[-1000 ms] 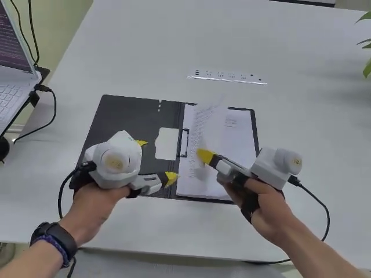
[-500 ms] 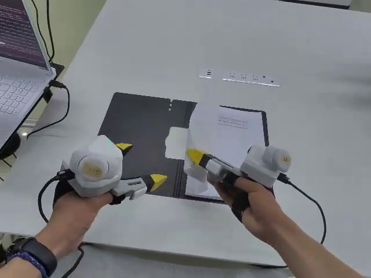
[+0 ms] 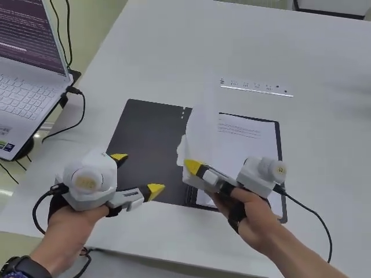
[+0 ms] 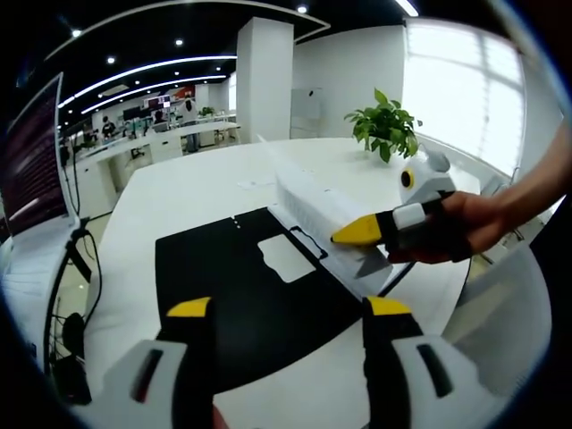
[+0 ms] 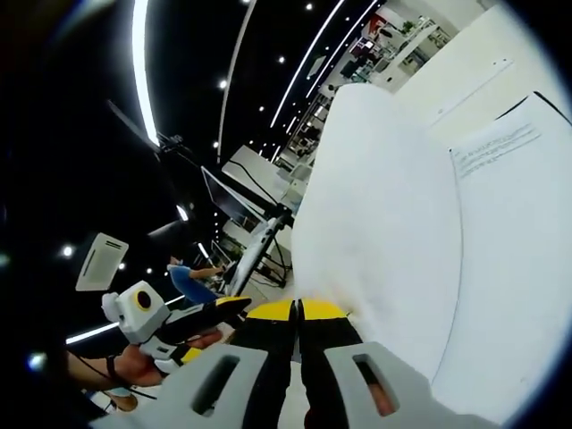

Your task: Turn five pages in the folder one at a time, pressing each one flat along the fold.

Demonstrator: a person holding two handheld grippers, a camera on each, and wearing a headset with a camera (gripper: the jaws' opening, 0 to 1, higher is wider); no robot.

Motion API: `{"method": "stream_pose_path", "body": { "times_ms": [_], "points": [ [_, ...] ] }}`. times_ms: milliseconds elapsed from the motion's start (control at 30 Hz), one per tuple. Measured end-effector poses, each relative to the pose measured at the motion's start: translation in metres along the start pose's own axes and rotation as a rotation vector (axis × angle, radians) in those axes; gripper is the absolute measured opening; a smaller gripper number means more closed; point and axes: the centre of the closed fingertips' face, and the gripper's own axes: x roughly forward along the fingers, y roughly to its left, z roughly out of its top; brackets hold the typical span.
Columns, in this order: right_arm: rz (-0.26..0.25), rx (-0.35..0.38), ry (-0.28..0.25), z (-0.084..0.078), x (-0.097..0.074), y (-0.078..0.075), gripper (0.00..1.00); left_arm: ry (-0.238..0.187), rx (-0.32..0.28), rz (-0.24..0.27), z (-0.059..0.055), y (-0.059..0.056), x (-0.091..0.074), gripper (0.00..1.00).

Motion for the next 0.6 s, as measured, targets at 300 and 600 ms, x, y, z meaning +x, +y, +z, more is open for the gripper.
{"method": "stream_pose_path", "body": {
  "times_ms": [300,600],
  "points": [
    [0.008,0.023,0.025,-0.01,0.014,-0.001,0.0,-0.006,-0.024,0.019,-0.006,0.004,-0.008,0.66],
    [0.01,0.046,0.064,-0.026,0.032,-0.002,0.0,-0.003,-0.04,0.04,-0.014,0.012,-0.019,0.66]
  ]
}}
